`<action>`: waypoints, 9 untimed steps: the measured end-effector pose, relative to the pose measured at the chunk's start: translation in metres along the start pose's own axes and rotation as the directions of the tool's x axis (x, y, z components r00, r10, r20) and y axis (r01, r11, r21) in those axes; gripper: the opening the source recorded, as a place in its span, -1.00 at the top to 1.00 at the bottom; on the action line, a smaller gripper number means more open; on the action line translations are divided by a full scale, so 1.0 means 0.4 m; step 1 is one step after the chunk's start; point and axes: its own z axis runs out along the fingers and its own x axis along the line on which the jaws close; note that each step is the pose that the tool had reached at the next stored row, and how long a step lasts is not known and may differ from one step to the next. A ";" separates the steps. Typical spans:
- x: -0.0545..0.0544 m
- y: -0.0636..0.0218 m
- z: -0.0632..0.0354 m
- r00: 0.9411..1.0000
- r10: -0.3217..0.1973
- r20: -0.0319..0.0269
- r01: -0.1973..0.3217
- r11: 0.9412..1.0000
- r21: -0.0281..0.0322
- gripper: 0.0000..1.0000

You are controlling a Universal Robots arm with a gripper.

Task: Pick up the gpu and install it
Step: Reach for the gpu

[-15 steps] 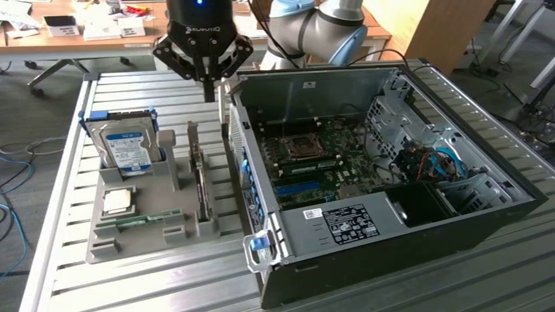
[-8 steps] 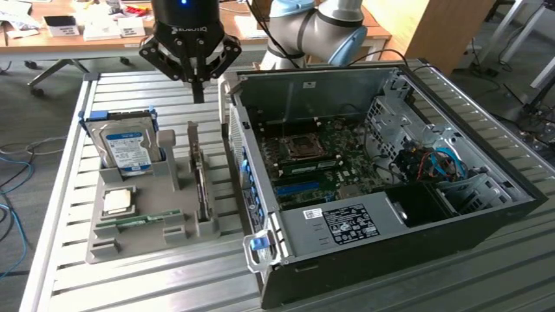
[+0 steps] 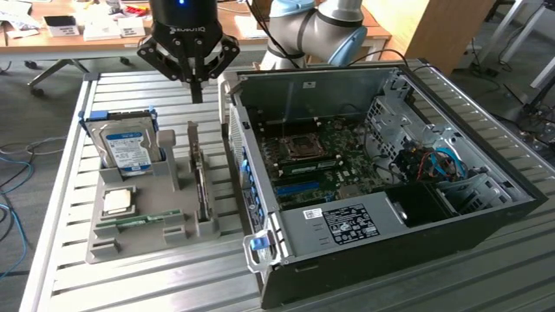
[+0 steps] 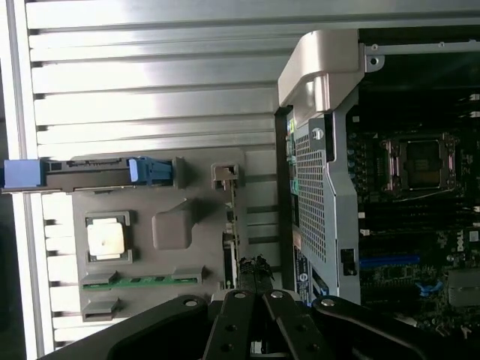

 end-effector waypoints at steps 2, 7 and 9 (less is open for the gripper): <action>0.003 0.000 0.000 1.000 0.000 0.000 0.000 1.000 0.000 0.79; 0.004 -0.001 0.000 1.000 0.000 0.000 0.000 1.000 0.000 0.79; 0.004 -0.004 0.000 1.000 0.000 0.000 0.000 1.000 0.000 0.79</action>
